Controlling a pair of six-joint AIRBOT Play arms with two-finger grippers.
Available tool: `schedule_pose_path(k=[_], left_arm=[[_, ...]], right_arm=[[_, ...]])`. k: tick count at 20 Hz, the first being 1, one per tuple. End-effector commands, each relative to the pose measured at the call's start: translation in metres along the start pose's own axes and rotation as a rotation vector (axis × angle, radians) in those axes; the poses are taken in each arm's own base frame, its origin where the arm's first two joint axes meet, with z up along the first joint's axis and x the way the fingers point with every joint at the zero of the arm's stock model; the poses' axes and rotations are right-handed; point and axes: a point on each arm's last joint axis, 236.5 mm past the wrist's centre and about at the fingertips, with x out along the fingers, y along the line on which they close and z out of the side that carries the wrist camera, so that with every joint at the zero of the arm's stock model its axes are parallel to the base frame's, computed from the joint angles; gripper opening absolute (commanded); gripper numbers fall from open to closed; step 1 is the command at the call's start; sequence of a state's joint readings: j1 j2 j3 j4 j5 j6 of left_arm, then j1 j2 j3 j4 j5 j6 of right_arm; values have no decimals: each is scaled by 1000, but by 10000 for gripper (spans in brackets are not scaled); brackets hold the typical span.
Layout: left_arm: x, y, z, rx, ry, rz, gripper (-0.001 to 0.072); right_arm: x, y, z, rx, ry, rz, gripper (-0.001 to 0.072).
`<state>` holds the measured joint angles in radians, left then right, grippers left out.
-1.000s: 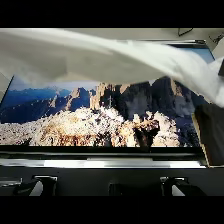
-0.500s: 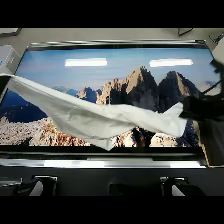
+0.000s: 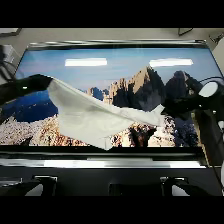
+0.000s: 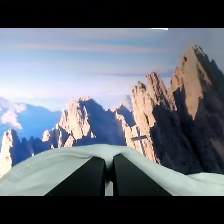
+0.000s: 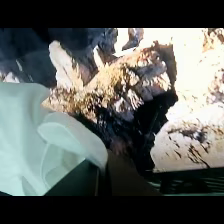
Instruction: Fold the clothes and pants, and hang the long-sleeved shirts on hangers.
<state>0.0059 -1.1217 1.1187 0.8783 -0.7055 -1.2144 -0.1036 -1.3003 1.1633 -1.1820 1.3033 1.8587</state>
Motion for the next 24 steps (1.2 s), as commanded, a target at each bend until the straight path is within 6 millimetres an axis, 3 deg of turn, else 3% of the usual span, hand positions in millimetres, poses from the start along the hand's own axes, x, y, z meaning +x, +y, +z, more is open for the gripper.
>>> schedule_pose_path(k=[1, 2, 3, 5, 7, 9, 10, 12, 15, 17, 21, 24], left_arm=[[75, 11, -53, -117, 126, 16, 171], [77, 13, -60, -176, 149, 20, 508], [72, 17, -60, -216, 161, 25, 704], [42, 39, -49, -216, 205, 47, 711], [-3, 75, -53, -239, 312, 107, 710], [-47, 105, -91, -363, 489, 169, 709], [-66, 114, -119, -415, 598, 181, 709], [-84, 122, -172, -511, 728, 180, 709], [-78, 108, -239, -604, 807, 130, 708], [-63, 89, -261, -657, 797, 61, 707], [-38, 79, -286, -657, 757, 73, 706], [-20, 79, -280, -636, 699, 86, 696]], right_arm=[[51, 6, 22, 147, 28, 69, 219], [51, 12, 24, 155, 25, 92, 499], [45, 18, 32, 108, -3, 108, 704], [16, 28, 46, -23, -43, 124, 703], [-16, 21, 50, -74, -34, 130, 691], [-26, 10, 30, -103, 51, 120, 663], [-20, 9, 11, -142, 121, 113, 665], [6, 10, -23, -182, 230, 95, 667], [50, 13, -67, -220, 321, 65, 682], [66, 16, -88, -261, 360, 48, 683], [74, 28, -102, -306, 373, 49, 685], [81, 39, -96, -301, 330, 67, 687]])
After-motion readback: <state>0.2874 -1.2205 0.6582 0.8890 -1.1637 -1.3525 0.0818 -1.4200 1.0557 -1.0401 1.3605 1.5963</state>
